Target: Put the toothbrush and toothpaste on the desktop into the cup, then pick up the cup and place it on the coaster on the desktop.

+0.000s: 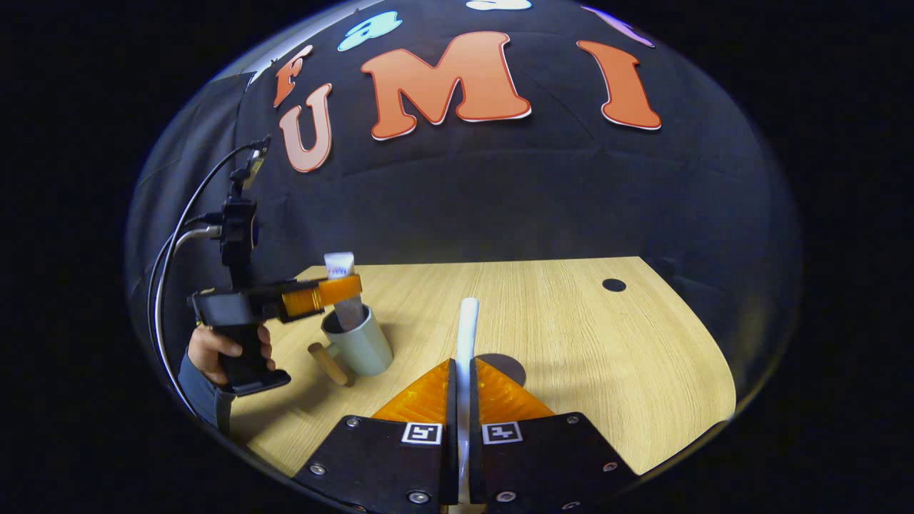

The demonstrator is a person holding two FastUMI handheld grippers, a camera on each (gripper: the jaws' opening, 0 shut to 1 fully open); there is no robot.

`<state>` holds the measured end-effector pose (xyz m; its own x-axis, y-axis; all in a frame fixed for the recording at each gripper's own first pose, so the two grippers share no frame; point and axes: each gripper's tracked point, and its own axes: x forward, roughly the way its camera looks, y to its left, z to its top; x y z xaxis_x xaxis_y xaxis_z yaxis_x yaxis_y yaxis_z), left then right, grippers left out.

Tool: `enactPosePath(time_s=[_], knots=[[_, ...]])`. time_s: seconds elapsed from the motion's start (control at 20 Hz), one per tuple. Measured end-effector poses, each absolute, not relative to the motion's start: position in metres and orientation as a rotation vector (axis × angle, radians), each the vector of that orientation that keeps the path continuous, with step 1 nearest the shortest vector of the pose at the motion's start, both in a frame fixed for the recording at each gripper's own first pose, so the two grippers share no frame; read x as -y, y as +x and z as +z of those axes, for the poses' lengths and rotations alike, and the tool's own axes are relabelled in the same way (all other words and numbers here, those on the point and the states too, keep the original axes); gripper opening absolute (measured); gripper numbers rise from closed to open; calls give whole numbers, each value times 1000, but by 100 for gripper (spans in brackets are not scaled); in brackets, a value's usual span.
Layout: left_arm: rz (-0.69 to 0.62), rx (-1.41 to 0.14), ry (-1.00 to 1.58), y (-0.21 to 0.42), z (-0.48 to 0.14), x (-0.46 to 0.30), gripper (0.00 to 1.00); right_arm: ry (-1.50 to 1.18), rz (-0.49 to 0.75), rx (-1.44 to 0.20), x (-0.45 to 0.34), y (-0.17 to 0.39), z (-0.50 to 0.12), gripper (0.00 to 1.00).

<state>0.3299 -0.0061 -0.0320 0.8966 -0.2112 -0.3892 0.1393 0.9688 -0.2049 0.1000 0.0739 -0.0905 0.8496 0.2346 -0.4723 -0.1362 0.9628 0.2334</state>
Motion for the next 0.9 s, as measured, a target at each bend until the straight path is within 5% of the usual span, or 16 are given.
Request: enactPosePath(time_s=[0.05,0.2,0.35,0.9], knots=[[-183,-421,-176,323,-31,5,52,201,202,-503,-76,103,-86,6],[-183,-392,-187,302,-19,-3,52,231,222,-430,-89,118,-64,6],[-176,-373,-177,279,-9,-14,90,260,260,-342,-108,133,-38,6],[-92,-331,-150,208,-2,-59,99,367,404,-74,-194,186,-2,6]])
